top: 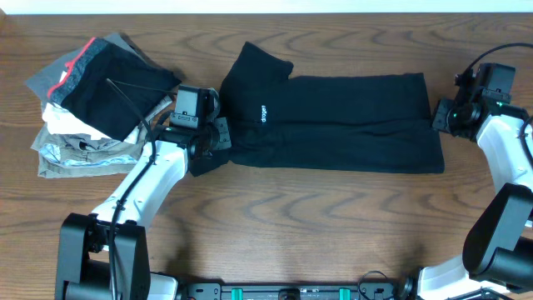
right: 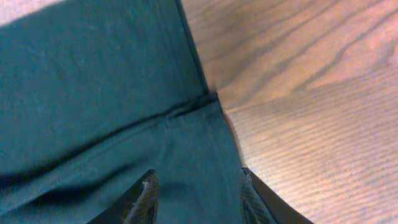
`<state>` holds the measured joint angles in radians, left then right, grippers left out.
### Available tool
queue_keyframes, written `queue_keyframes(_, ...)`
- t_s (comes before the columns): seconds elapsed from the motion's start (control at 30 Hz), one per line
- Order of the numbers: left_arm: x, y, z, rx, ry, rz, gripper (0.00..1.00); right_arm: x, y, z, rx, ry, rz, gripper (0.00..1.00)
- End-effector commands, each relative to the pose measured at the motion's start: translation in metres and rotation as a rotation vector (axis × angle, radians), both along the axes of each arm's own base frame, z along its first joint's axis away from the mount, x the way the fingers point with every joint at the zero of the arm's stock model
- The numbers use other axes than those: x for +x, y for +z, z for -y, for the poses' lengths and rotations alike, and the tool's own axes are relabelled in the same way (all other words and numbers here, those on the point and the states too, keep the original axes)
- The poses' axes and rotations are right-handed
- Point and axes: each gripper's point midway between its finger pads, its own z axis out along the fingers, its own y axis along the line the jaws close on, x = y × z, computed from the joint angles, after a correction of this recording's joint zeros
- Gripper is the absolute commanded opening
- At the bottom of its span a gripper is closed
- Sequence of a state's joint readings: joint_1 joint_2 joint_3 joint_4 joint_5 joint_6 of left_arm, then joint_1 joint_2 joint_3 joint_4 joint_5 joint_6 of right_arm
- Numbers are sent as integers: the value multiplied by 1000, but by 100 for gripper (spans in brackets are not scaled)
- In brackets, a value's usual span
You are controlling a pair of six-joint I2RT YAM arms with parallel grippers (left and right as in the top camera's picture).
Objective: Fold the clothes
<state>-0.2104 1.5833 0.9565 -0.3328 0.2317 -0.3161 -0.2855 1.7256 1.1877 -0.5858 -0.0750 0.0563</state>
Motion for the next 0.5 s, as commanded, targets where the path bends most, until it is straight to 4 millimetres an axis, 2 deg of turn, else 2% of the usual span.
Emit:
queue_keyframes(0.0,0,-3,-3,9,4,-6,32,-8,-3,-4,8,6,-31,41)
queue_keyframes(0.27,-12,-3,17,-64,-59,-48,36,-28,-12,-10,36,6,-121,37)
queue_keyframes(0.4,-17,-11,28,-59,-90,-69,47,-37,-14,-13,46,6,-157,37)
queue_keyframes(0.47,-19,-18,34,-55,-106,-87,48,-39,-15,-13,48,6,-166,37)
